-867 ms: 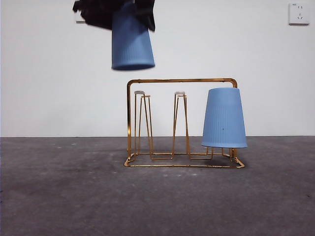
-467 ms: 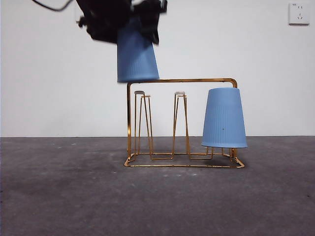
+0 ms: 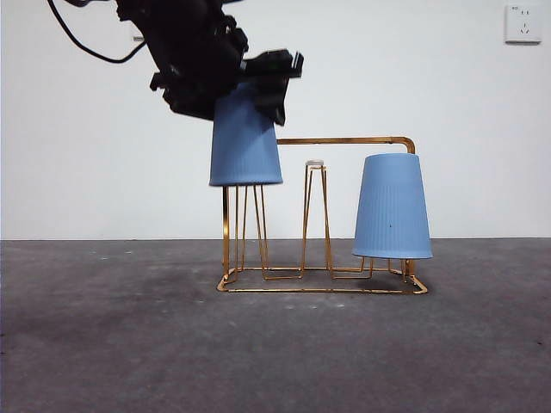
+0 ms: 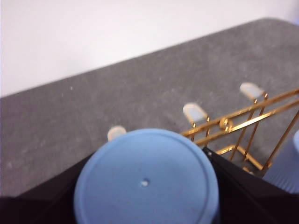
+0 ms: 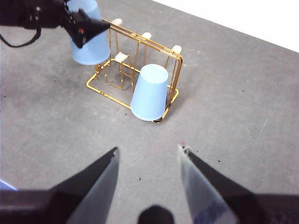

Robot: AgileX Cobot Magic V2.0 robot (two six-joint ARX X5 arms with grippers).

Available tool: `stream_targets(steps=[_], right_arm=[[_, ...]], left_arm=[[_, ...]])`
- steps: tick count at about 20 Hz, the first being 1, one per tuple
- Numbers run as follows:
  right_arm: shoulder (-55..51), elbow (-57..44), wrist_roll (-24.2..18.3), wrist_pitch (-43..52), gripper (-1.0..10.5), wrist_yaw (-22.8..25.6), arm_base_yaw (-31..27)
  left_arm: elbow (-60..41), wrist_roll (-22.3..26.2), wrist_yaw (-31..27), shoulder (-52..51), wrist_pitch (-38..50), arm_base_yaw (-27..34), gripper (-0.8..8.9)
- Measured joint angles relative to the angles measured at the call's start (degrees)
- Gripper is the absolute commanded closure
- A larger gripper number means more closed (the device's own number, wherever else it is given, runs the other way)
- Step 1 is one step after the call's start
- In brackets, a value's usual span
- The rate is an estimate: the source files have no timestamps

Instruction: Pick up cup 1,put cup 1 in the cup rack,pick up cup 2,put cup 2 in the cup rack

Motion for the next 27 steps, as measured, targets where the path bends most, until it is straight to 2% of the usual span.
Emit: stream_targets(steps=[10, 14, 16, 21, 27], right_arm=[[0.0, 0.0, 0.0, -0.02, 7.3, 0.37, 0.0], [0.0, 0.0, -0.02, 0.0, 7.3, 0.44, 0.0], [0.0, 0.0, -0.07, 0.0, 7.3, 1.25, 0.0], [0.0, 0.0, -0.11, -0.02, 7.3, 1.46, 0.0], [0.0, 0.0, -0.26, -0.02, 7.3, 1.46, 0.0]], left_arm=[[0.57, -2.27, -1.97, 2.82, -0.96, 0.09, 8.2], [0.66, -3.06, -4.55, 3.17, -1.38, -1.73, 8.2], [0.66, -3.26, -5.22, 3.19, -2.45, -2.6, 8.19], [0.22, -7.67, -4.46, 4.28, -6.99, -3.26, 8.2], [0.22, -8.94, -4.66, 4.28, -10.97, -3.23, 8.17]])
